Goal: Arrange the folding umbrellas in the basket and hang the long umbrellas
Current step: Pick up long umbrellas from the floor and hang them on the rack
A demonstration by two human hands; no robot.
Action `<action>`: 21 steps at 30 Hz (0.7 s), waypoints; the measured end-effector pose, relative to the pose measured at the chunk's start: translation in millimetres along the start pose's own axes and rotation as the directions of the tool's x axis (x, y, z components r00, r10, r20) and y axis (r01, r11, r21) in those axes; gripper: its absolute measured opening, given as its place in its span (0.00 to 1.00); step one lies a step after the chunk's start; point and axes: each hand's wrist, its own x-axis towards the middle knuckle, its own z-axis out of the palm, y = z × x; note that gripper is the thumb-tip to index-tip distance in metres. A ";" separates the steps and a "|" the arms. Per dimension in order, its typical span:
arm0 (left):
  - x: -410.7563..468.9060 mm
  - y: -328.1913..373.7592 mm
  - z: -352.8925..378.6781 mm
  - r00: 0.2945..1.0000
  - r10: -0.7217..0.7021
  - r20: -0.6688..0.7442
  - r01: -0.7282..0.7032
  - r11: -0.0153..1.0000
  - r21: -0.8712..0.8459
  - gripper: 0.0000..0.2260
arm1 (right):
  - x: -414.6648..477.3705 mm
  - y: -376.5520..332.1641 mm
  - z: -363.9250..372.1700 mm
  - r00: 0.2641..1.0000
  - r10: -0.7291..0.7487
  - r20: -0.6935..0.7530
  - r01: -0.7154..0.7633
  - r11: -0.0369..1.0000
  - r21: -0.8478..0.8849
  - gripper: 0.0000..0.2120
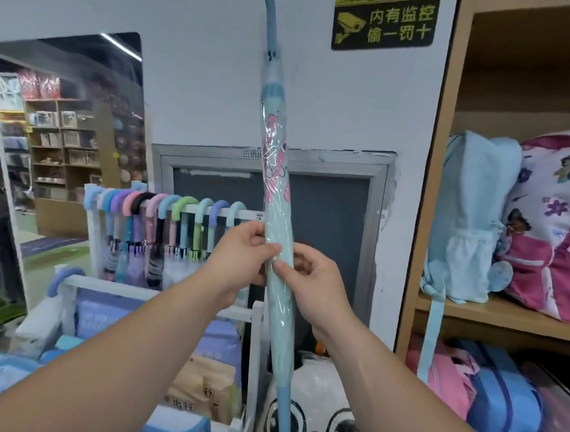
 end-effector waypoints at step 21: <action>157.8 41.4 -118.0 0.920 0.271 0.283 -0.287 0.958 0.019 0.22 | 135.2 -42.7 103.2 0.974 -0.142 -0.176 0.072 0.933 -0.352 0.25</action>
